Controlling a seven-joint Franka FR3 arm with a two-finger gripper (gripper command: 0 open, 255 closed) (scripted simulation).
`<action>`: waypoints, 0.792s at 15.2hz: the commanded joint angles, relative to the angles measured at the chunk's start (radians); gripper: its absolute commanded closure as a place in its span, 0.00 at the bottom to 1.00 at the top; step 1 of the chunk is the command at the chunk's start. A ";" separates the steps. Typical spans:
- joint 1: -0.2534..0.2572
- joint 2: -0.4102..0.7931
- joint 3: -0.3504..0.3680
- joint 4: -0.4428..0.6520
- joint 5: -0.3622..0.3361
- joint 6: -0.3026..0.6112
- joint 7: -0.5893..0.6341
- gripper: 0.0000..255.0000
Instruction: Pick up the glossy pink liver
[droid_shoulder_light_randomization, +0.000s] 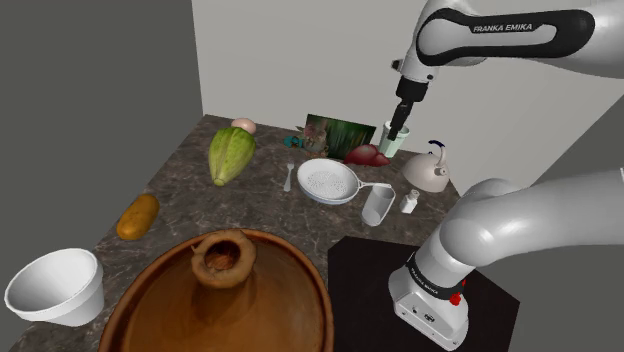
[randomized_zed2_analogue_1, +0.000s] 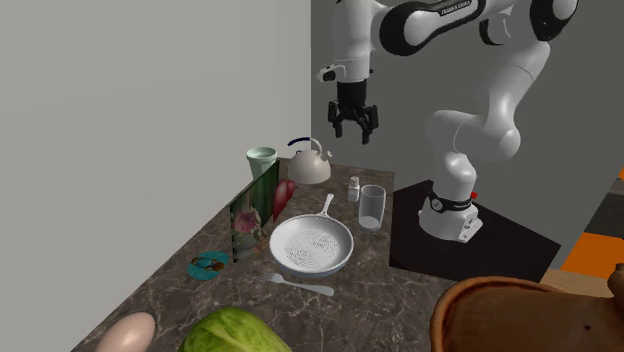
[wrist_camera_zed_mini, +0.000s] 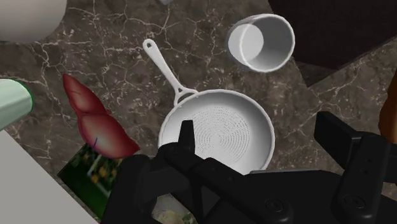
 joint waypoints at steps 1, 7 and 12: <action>0.001 0.045 -0.048 -0.006 -0.023 0.055 -0.064 0.00; 0.026 0.235 -0.203 0.029 -0.048 0.223 -0.266 0.00; 0.073 0.444 -0.332 0.100 0.015 0.358 -0.468 0.00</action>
